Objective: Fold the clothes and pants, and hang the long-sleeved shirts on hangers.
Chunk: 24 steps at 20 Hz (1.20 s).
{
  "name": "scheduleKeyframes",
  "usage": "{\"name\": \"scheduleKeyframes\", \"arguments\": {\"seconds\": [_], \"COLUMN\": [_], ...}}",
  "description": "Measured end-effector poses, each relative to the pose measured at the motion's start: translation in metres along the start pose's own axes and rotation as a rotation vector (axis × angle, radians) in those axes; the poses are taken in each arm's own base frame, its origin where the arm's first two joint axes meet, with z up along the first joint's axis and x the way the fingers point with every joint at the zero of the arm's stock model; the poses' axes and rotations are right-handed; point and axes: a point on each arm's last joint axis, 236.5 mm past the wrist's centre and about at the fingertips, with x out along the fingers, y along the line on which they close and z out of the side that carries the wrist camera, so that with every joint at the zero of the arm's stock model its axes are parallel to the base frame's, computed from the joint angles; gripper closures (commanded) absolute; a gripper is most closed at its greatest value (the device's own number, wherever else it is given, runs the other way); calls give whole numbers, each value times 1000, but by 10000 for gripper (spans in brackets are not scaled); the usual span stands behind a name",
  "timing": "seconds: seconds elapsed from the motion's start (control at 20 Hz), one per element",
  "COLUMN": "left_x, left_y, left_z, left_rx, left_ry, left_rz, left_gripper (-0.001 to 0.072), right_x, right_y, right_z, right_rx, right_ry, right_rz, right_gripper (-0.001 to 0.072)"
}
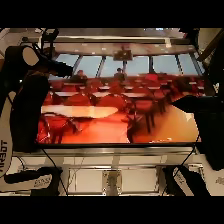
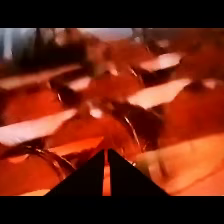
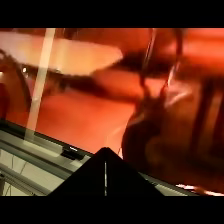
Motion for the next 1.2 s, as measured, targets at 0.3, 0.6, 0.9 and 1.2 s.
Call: {"name": "scheduleKeyframes", "arguments": {"seconds": [0.3,0.6,0.9,1.2], "left_x": [5,12,27,42], "left_y": [147,273,332,352], "left_z": [-20,-84,-142,-165], "left_rx": [-3,-301,-565,-700], "left_ry": [74,136,152,131], "left_rz": [495,698,746,758], "left_gripper": [318,-13,-13,708], "right_x": [-1,-3,-3,-4], "right_y": [-16,-24,-25,-29], "right_z": [17,25,27,30], "right_rx": [-5,-8,-9,-10], "right_ry": [-71,-105,-113,-127], "right_rz": [-68,-101,-107,-123], "right_gripper": [698,698,698,698]}}
